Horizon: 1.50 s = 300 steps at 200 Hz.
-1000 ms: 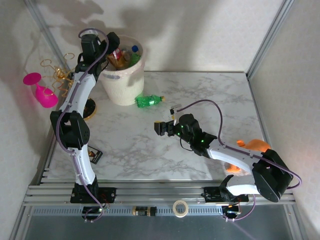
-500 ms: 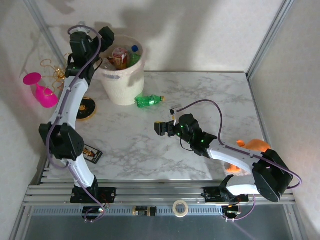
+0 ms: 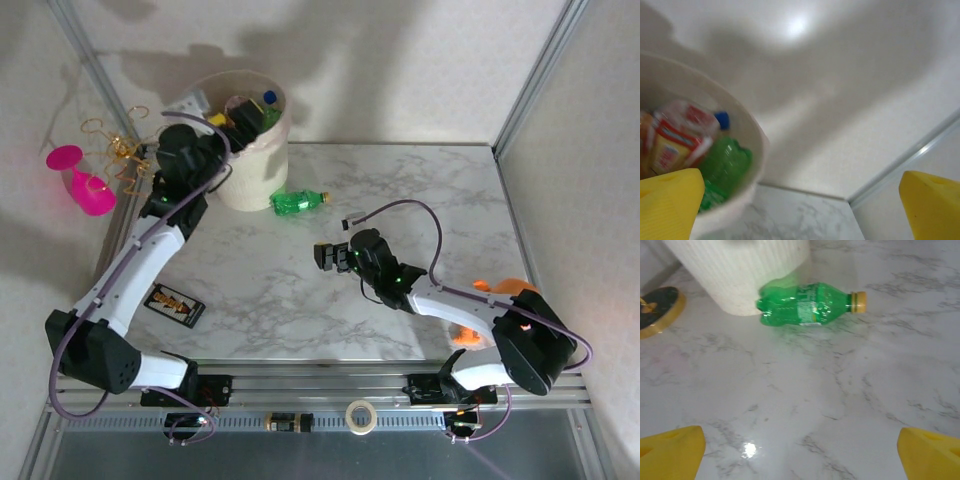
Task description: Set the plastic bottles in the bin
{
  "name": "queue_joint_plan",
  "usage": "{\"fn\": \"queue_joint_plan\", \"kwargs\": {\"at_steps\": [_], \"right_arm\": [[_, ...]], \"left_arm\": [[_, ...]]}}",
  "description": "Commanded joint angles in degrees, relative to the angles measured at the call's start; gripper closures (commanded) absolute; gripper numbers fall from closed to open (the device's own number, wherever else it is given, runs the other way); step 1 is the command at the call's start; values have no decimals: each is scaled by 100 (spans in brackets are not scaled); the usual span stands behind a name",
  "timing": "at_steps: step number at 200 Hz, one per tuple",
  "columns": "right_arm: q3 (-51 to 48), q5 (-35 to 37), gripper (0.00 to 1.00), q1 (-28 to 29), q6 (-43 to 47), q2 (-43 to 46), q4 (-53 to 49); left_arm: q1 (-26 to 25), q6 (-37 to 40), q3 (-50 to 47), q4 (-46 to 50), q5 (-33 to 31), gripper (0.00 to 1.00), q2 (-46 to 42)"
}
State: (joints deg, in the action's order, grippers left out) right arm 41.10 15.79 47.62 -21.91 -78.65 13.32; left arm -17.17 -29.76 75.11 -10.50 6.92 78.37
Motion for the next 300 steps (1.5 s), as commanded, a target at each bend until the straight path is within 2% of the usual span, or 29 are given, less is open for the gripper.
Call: {"fn": "queue_joint_plan", "kwargs": {"at_steps": [1,43,77,155,221,264,300], "right_arm": [[217,684,1,-78,-324,-89,-294],[-40,876,1,-365,-747,10,-453],[-377,882,1,-649,-993,276,-492],[-865,906,1,-956,-1182,836,-568],[-1086,669,1,-965,-1429,1000,-433],[-1128,609,1,-965,-1472,967,-348],[-1092,592,1,-965,-1411,956,-356]], "left_arm": [[-306,333,-199,-220,12,0,-18],[-779,1025,307,528,670,0,863],[-1019,1592,915,1149,775,0,1743],[-1166,2729,2425,2283,767,0,3868],[-1175,3420,3804,3247,2,0,5288],[-1175,3729,4020,3603,-619,0,5631],[-1166,3794,3990,3828,-815,0,5715]]}}
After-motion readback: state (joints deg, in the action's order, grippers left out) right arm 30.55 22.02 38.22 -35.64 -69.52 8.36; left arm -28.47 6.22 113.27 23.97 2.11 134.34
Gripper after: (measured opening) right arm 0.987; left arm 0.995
